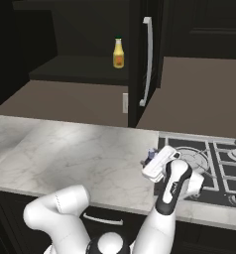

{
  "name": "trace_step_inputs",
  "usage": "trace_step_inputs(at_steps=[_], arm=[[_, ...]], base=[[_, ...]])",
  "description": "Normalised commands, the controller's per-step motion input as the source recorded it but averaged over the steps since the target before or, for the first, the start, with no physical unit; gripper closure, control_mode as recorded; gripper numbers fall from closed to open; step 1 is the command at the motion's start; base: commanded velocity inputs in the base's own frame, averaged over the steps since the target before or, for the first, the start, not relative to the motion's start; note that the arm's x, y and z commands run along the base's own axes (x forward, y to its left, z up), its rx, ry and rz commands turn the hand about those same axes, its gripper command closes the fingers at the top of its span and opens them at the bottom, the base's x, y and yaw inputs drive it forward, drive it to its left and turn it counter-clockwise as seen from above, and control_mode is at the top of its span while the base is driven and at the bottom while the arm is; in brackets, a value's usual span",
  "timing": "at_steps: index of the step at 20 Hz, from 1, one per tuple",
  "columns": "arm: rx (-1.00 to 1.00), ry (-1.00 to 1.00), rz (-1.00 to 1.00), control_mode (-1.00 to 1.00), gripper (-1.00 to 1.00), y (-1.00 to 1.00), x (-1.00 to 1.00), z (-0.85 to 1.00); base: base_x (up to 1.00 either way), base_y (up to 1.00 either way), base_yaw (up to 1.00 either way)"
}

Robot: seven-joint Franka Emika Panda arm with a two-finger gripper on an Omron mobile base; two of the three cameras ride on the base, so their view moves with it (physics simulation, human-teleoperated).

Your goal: Take 2 condiments from the cabinet and move them on the counter near the stove.Make sure the condiments are lined up with each other, next to each other.

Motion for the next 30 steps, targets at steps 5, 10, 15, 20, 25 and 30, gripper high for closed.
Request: trace_step_inputs(at_steps=[5, 10, 15, 20, 25, 30], arm=[[0.0, -0.08, 0.0, -1.0, -1.0, -0.2, 0.02, 0.06], [0.0, -0.09, 0.0, -1.0, -1.0, -0.22, 0.03, 0.05], [0.0, -0.04, 0.0, -1.0, -1.0, -0.28, 0.0, 0.01], [0.0, 0.0, -0.01, -1.0, -1.0, -0.22, -0.19, 0.03], [0.0, 0.0, -0.06, -1.0, -1.0, -0.05, -0.49, 0.21], [0.0, 0.0, -0.09, -1.0, -1.0, 0.0, -0.59, 0.32]], base=[[0.0, 0.0, 0.0], [0.0, 0.0, 0.0], [0.0, 0.0, 0.0], [0.0, 0.0, 0.0], [0.0, 0.0, 0.0], [0.0, 0.0, 0.0]])
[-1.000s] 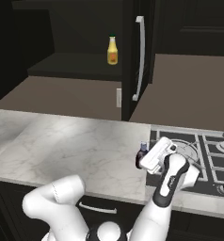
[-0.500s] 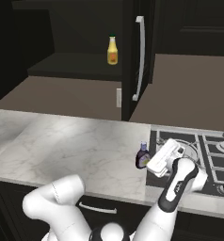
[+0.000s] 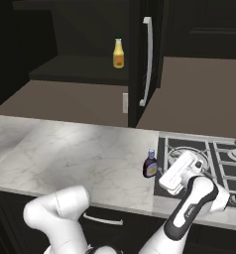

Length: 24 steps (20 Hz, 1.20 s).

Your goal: Take 2 condiments from the cabinet and move them on the counter near the stove.Make sure the condiments are lined up with each other, next to each other.

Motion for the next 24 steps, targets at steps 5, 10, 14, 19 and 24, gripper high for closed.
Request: trace_step_inputs(at_steps=[5, 10, 14, 19, 24], arm=[[0.0, 0.0, -0.07, -1.0, -1.0, 0.0, -0.45, 0.34], [0.0, 0.0, -0.12, -1.0, -1.0, 0.11, -0.55, 0.35], [0.0, 0.0, -0.16, -1.0, -1.0, 0.26, -0.57, 0.41], [0.0, 0.02, -0.2, -1.0, -1.0, 0.4, -0.35, 0.52], [-0.02, 0.09, -0.21, -1.0, -1.0, 0.47, -0.23, 0.43]], base=[[0.0, 0.0, 0.0], [0.0, 0.0, 0.0], [0.0, 0.0, 0.0], [0.0, 0.0, 0.0], [0.0, 0.0, 0.0]])
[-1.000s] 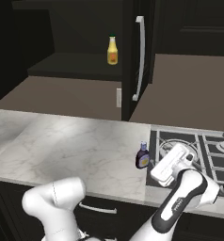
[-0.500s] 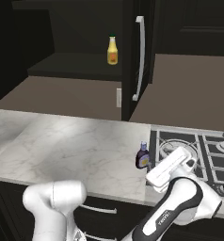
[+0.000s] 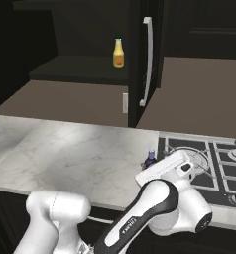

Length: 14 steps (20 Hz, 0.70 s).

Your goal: Take 2 condiments from the cabinet and move them on the counter near the stove.Make sure the condiments are lined up with each other, next to each other.

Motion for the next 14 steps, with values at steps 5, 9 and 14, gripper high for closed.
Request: trace_step_inputs(at_steps=[5, 9, 14], arm=[[-0.05, 0.17, -0.19, -1.0, -1.0, 0.68, -0.07, 0.24], [-0.02, 0.32, -0.13, -1.0, -1.0, 0.75, 0.0, 0.43], [-0.02, 0.33, -0.09, -1.0, -1.0, 0.58, 0.0, 0.63]], base=[[0.0, 0.0, 0.0], [0.0, 0.0, 0.0], [0.0, 0.0, 0.0]])
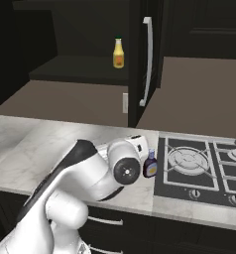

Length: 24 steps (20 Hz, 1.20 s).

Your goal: Take 2 condiments from the cabinet and move them on the counter near the stove.Make sure the condiments are lined up with each other, next to each other.

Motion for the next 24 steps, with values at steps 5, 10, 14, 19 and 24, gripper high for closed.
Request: trace_step_inputs(at_steps=[5, 10, 14, 19, 24], arm=[[-0.01, 0.36, -0.1, -1.0, -1.0, 0.42, 0.1, 0.5], [0.0, 0.25, -0.12, -1.0, -1.0, 0.36, 0.33, 0.08], [0.0, 0.16, -0.1, -1.0, -1.0, 0.27, 0.33, 0.0], [0.0, 0.07, -0.05, -1.0, -1.0, 0.22, 0.06, 0.03], [0.0, 0.02, -0.07, -1.0, -1.0, 0.15, 0.0, 0.01]], base=[[0.0, 0.0, 0.0], [0.0, 0.0, 0.0], [0.0, 0.0, 0.0], [0.0, 0.0, 0.0], [0.0, 0.0, 0.0]])
